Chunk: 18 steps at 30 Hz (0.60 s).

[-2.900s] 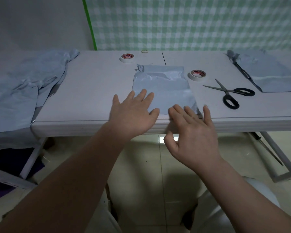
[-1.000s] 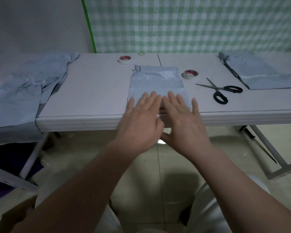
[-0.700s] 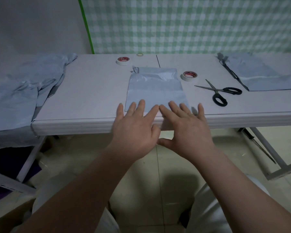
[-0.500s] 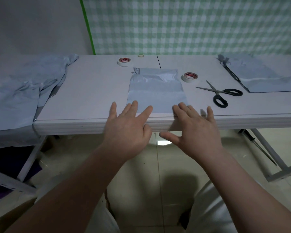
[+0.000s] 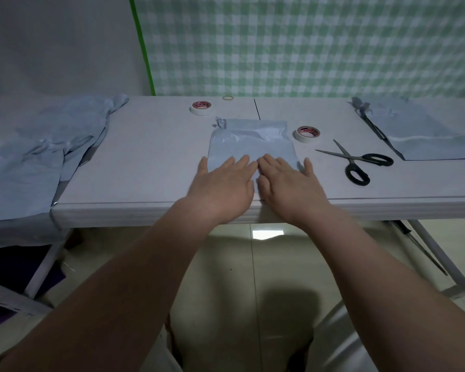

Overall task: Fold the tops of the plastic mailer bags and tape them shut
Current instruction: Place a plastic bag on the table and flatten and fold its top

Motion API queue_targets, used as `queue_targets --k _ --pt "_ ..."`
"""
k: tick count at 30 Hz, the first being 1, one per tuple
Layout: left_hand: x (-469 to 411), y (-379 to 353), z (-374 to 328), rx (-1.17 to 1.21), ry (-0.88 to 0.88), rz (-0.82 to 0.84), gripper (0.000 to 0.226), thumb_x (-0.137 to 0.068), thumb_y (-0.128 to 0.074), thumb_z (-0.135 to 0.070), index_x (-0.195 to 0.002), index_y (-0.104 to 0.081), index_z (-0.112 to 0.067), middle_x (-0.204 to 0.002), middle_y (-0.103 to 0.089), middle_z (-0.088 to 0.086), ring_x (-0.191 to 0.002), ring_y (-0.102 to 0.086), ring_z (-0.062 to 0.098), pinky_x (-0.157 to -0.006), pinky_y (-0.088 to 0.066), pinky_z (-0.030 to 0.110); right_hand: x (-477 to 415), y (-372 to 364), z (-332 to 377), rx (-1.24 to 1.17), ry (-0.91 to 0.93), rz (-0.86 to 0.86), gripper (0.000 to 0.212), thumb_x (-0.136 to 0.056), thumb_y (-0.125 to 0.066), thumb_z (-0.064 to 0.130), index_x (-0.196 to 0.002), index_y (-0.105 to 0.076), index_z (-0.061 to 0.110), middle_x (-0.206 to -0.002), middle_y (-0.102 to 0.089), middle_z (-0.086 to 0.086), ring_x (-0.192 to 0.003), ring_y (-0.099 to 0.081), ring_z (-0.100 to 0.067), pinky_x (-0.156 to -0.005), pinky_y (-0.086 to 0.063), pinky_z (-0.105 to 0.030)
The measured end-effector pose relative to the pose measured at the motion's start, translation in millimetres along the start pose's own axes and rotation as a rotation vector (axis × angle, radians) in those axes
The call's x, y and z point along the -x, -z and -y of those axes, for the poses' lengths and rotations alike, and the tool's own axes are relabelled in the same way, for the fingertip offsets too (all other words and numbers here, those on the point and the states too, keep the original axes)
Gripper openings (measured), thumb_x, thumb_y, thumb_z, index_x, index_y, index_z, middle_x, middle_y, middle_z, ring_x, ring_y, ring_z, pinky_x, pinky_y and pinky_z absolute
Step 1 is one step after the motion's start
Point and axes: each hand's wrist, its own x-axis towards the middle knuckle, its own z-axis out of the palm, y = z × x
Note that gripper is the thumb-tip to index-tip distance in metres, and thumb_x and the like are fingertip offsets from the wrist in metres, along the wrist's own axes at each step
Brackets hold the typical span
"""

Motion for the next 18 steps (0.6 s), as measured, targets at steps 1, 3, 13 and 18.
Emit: queue_targets --k 1,3,13,18 --pt "0.7 -1.8 3.2 0.002 0.01 0.04 0.051 -0.102 -0.016 -0.033 -0.152 -0.007 -0.029 -0.16 -0.007 -0.008 -0.146 -0.009 0.014 -0.115 0.0 0.055 0.7 -0.2 -2.9 0.009 -0.01 0.028 0.049 -0.101 -0.017 0.033 -0.149 -0.02 0.021 -0.158 -0.017 0.007 -0.144 -0.016 -0.013 -0.115 0.001 -0.051" --pt "0.4 -2.9 7.3 -0.009 0.028 0.082 0.052 -0.102 -0.013 -0.038 -0.152 0.0 -0.032 -0.16 0.004 -0.009 -0.147 0.001 0.014 -0.114 0.005 0.056 1.8 -0.1 -7.1 0.018 -0.021 0.028 0.051 -0.099 -0.016 0.037 -0.147 -0.02 0.02 -0.156 -0.019 0.006 -0.143 -0.017 -0.013 -0.115 0.0 -0.052" --pt "1.3 -0.1 28.3 -0.017 0.136 0.131 0.069 -0.095 -0.013 -0.059 -0.152 0.002 -0.023 -0.16 0.01 -0.005 -0.147 0.005 0.011 -0.115 0.008 0.053 8.1 11.9 -18.4 0.042 -0.081 0.039 0.06 -0.096 -0.02 0.054 -0.143 -0.026 0.018 -0.151 -0.027 0.003 -0.14 -0.022 -0.014 -0.115 -0.001 -0.049" --pt "3.2 2.9 42.2 -0.018 0.179 0.159 0.075 -0.092 -0.014 -0.065 -0.151 0.001 -0.023 -0.16 0.009 -0.006 -0.147 0.006 0.011 -0.115 0.006 0.054 7.8 11.2 -21.4 0.103 -0.108 0.017 0.062 -0.092 -0.017 0.061 -0.131 -0.036 0.018 -0.138 -0.039 0.005 -0.132 -0.032 -0.017 -0.114 -0.003 -0.054"
